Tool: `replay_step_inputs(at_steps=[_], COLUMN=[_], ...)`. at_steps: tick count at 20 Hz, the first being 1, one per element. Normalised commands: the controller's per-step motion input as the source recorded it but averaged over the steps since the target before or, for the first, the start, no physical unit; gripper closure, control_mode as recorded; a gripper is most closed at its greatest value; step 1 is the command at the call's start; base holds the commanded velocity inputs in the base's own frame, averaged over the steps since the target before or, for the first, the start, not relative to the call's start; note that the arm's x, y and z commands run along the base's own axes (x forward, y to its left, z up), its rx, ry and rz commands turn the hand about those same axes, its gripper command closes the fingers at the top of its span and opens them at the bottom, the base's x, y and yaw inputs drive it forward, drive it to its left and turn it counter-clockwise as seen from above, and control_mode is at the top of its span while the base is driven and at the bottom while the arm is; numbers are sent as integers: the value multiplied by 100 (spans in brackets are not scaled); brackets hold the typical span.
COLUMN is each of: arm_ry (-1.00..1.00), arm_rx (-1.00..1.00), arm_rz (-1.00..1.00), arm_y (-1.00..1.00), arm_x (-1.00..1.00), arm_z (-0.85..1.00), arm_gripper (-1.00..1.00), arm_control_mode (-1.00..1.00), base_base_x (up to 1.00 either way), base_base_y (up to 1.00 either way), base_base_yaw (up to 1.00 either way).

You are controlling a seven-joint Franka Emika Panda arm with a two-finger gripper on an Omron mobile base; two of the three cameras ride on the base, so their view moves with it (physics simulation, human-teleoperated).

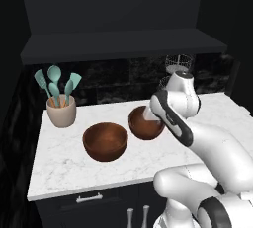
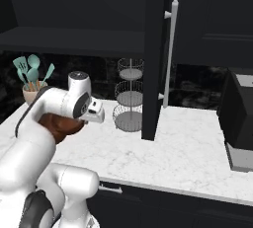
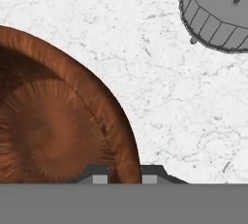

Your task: Pick up the bowls on the counter and stack them on top of one another in the open cabinet. Place the smaller bowl on top of the larger bowl.

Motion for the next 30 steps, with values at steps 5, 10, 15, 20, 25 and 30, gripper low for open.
replay_step_inputs(at_steps=[5,10,15,20,25,30], arm_ry=[-6,1,5,5,2,1], arm_rx=[0,-1,-1,-2,-2,-2], arm_rz=[-6,-5,0,0,0,0], arm_y=[100,96,28,0,28,54], arm_x=[11,15,19,31,29,7], arm_z=[57,5,-23,-56,-29,-20], arm_gripper=[100,100,100,100,100,100], arm_control_mode=[-100,-100,-100,-100,-100,-100], base_base_x=[0,0,0,0,0,0], base_base_y=[0,0,0,0,0,0], base_base_yaw=[0,0,0,0,0,0])
